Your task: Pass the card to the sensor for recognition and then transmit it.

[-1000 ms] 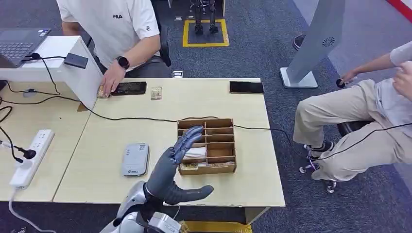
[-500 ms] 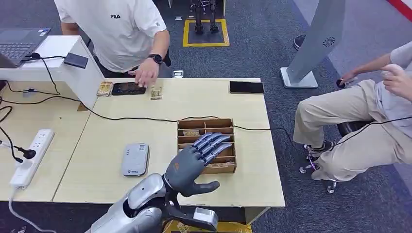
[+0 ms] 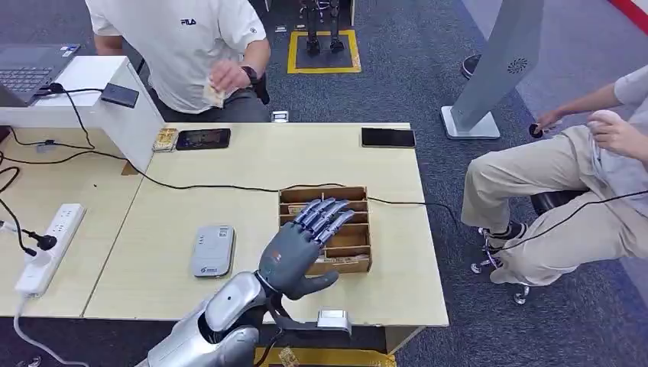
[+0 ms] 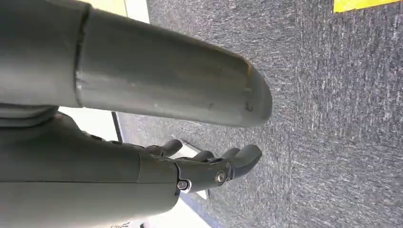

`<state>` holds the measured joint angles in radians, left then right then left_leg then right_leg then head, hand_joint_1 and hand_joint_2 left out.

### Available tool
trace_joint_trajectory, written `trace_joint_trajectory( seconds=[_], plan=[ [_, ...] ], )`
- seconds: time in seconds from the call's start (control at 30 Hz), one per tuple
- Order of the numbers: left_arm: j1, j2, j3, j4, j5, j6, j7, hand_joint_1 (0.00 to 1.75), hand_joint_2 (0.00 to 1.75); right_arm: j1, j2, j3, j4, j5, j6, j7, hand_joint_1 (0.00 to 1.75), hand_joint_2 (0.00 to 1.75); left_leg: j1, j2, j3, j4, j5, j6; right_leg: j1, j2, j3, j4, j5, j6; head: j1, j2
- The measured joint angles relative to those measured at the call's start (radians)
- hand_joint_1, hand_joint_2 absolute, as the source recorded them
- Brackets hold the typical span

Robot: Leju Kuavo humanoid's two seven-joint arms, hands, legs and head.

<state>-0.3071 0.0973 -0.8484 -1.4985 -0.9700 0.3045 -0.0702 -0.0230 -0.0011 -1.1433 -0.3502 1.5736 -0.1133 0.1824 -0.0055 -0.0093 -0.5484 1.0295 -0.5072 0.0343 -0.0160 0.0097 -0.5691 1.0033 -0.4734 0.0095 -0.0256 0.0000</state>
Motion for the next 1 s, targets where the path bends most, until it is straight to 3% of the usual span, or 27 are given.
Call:
trace_joint_trajectory(
  seconds=[0.33,0.57,1.0],
  plan=[
    [-0.033,-0.002,-0.017,0.056,-0.112,-0.064,0.066,0.00,1.75,0.003,0.009,-0.006,-0.027,0.000,0.015,0.009,0.00,0.00,0.000,0.000,0.000,0.000,0.000,0.000,0.000,0.000,0.000,0.000,0.000,0.000,0.000,0.000],
    [-0.036,-0.011,-0.023,0.109,-0.133,-0.103,0.089,0.00,1.75,0.008,0.018,-0.007,-0.052,0.000,0.030,0.011,0.00,0.00,0.000,0.000,0.000,0.000,0.000,0.000,0.000,0.000,0.000,0.000,0.000,0.000,0.000,0.000],
    [-0.039,-0.036,-0.023,0.188,-0.230,-0.102,0.174,0.00,1.75,0.016,0.038,-0.021,-0.094,0.000,0.044,0.012,0.00,0.00,0.000,0.000,0.000,0.000,0.000,0.000,0.000,0.000,0.000,0.000,0.000,0.000,0.000,0.000]
  ],
)
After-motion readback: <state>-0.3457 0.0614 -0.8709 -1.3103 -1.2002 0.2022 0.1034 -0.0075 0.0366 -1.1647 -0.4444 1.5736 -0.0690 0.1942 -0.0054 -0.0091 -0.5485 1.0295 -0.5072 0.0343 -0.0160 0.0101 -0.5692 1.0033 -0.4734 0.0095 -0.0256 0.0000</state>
